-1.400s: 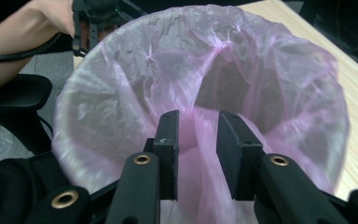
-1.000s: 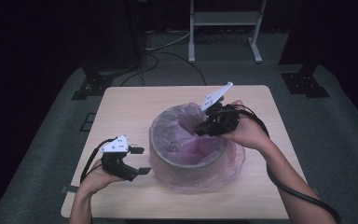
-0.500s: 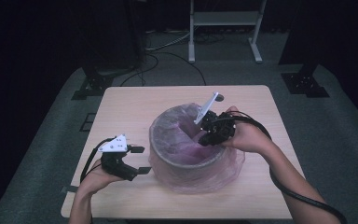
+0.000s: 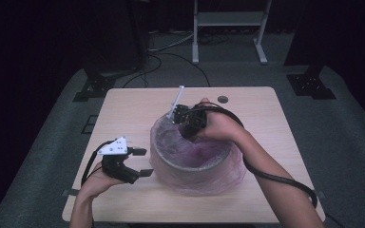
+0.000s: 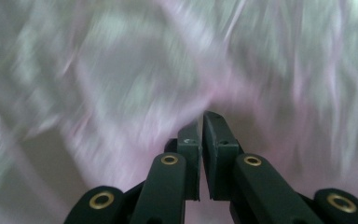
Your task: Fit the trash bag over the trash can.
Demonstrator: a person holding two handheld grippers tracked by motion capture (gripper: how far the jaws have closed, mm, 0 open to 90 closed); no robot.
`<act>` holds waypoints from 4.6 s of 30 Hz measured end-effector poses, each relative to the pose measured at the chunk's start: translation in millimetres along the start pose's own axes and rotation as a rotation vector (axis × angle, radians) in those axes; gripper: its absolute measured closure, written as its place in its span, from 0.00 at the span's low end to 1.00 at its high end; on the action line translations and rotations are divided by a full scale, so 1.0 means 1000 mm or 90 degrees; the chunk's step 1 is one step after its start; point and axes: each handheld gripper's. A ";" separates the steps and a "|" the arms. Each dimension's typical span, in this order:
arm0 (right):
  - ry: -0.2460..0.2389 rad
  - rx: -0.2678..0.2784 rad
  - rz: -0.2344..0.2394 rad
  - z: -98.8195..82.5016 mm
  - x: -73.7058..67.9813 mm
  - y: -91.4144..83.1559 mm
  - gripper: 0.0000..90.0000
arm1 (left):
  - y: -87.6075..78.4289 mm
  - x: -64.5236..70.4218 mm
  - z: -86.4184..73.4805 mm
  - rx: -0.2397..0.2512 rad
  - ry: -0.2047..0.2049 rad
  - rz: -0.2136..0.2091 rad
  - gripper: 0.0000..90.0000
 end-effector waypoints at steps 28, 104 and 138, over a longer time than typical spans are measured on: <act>-0.001 -0.004 0.017 -0.012 -0.012 -0.008 0.94 | 0.009 -0.001 -0.001 0.006 0.002 0.007 0.24; 0.025 -0.129 -0.018 -0.038 -0.012 0.003 1.00 | 0.023 -0.004 -0.013 -0.017 0.028 -0.003 1.00; 0.024 -0.042 0.017 -0.018 0.000 -0.006 0.95 | 0.013 0.002 -0.003 0.028 0.013 -0.001 0.49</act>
Point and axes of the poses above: each handheld gripper's, and its own axes: y roughly forward along the jaws, z roughly out of its top, x roughly to its right, and after that the axes turned 10 degrees about -y, right-handed
